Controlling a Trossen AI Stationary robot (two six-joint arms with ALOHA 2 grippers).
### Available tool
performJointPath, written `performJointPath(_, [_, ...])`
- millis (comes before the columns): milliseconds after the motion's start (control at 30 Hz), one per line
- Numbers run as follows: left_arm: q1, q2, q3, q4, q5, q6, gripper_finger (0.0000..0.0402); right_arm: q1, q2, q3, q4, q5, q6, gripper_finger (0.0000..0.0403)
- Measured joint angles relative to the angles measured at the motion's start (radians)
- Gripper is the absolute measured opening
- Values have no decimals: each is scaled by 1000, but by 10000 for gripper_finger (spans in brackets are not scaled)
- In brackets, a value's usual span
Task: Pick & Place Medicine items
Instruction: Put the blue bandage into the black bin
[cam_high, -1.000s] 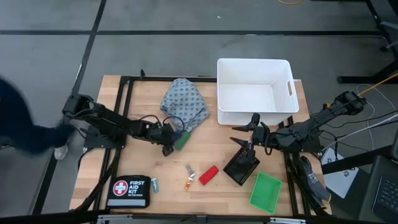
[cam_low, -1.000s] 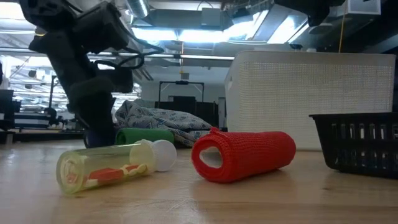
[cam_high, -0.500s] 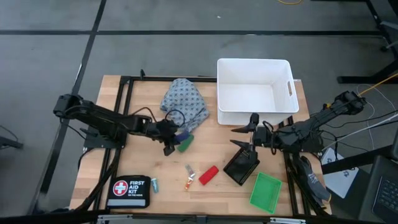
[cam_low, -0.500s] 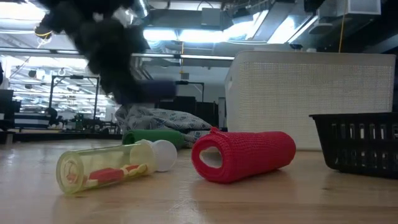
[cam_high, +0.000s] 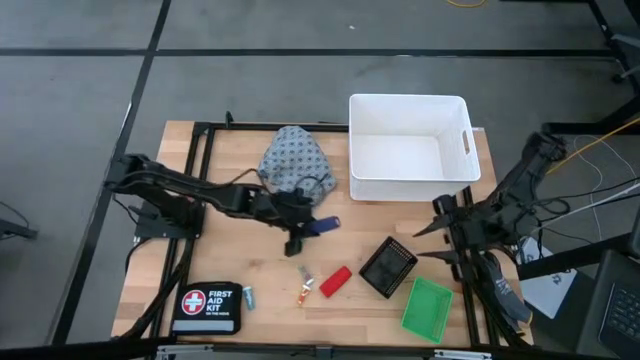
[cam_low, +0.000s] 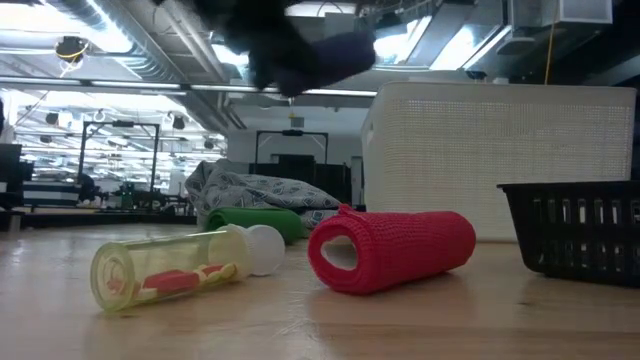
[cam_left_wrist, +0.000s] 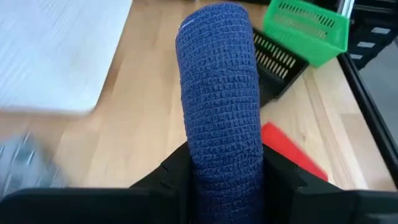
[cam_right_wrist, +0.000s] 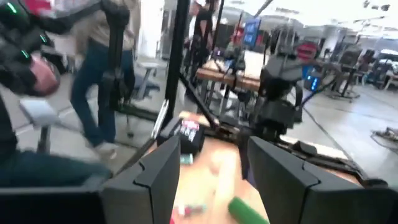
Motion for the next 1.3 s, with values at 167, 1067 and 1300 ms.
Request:
performJointPath(167, [-29, 190, 182, -12, 3, 88, 123, 41, -40, -1, -124, 73, 151, 190])
performJointPath(1067, [-25, 776, 872, -186, 183, 505, 141, 103, -71, -1, -162, 204, 267, 190])
performJointPath(1300, [-10, 776, 873, -125, 161, 353, 187, 103, -71, -2, -162, 217, 267, 190])
